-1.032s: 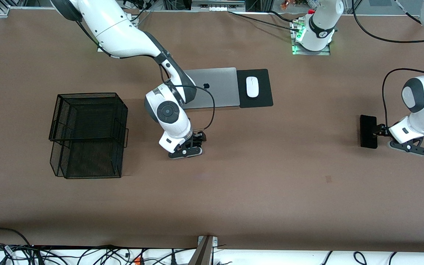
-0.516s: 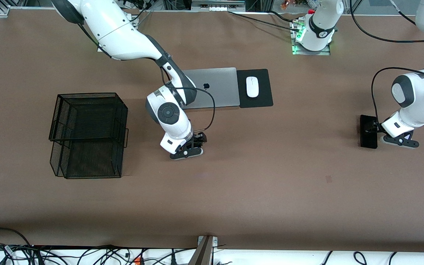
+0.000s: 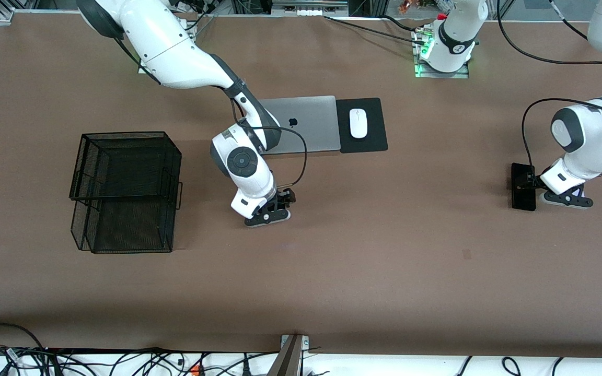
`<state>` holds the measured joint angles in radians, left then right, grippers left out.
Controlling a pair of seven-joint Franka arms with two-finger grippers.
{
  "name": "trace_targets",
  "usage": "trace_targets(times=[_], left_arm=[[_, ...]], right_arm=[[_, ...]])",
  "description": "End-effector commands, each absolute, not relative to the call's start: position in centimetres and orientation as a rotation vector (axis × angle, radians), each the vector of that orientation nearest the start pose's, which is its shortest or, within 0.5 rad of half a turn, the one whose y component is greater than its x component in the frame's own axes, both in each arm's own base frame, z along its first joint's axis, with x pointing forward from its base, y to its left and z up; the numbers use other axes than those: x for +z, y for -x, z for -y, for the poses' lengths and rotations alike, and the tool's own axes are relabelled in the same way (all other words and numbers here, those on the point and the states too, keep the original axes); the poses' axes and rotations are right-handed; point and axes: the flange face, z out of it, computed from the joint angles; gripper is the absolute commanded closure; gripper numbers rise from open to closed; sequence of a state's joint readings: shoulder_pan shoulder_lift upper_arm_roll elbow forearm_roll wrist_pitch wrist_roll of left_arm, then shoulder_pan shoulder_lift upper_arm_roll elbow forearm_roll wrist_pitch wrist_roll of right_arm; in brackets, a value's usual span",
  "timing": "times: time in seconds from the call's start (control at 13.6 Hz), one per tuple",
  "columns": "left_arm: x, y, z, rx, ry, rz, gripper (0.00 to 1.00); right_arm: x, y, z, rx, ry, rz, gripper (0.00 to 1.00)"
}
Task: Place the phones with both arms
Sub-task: 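Lift the flip phone with the right gripper while the left gripper grasps the bar phone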
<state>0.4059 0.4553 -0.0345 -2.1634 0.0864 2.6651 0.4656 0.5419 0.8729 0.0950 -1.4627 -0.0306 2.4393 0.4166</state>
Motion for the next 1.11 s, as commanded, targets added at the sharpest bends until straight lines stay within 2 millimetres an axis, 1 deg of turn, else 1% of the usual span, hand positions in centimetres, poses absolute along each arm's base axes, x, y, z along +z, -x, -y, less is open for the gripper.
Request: trace_targets(times=[0.0, 0.15, 0.29, 0.52, 0.59, 0.66, 0.74, 0.88, 0.96, 1.03], left_arm=[[18.0, -53.0, -20.4, -0.087, 3.110, -0.208, 0.00], [17.1, -52.8, -20.3, -0.100, 3.108, -0.205, 0.00], [16.8, -52.8, -20.4, -0.109, 3.107, -0.199, 0.00], [16.3, -52.7, -20.3, -0.103, 3.111, -0.182, 0.00], [16.3, -52.7, -20.3, -0.101, 3.112, -0.180, 0.00], [16.3, -52.7, -20.3, -0.101, 3.112, -0.182, 0.00], [16.2, -52.7, -20.3, -0.099, 3.113, -0.179, 0.00], [15.9, -52.7, -20.2, -0.095, 3.117, -0.151, 0.00], [15.8, -52.7, -20.2, -0.100, 3.117, -0.143, 0.00], [15.6, -52.7, -20.2, -0.111, 3.114, -0.136, 0.00]], right_arm=[[17.0, -59.5, -42.9, -0.130, 3.025, 0.350, 0.00], [17.0, -59.5, -42.9, -0.130, 3.026, 0.346, 0.02], [17.1, -59.5, -43.0, -0.147, 3.027, 0.361, 0.07], [16.7, -59.5, -42.9, -0.142, 3.030, 0.365, 0.07], [16.7, -59.5, -42.9, -0.142, 3.030, 0.367, 0.15], [16.7, -59.5, -42.9, -0.142, 3.030, 0.367, 0.28], [16.7, -59.5, -42.9, -0.142, 3.030, 0.365, 0.51], [16.7, -59.5, -42.9, -0.143, 3.029, 0.365, 0.76], [16.9, -59.6, -42.8, -0.147, 3.029, 0.366, 0.85], [17.3, -59.7, -42.7, -0.149, 3.032, 0.362, 0.86]])
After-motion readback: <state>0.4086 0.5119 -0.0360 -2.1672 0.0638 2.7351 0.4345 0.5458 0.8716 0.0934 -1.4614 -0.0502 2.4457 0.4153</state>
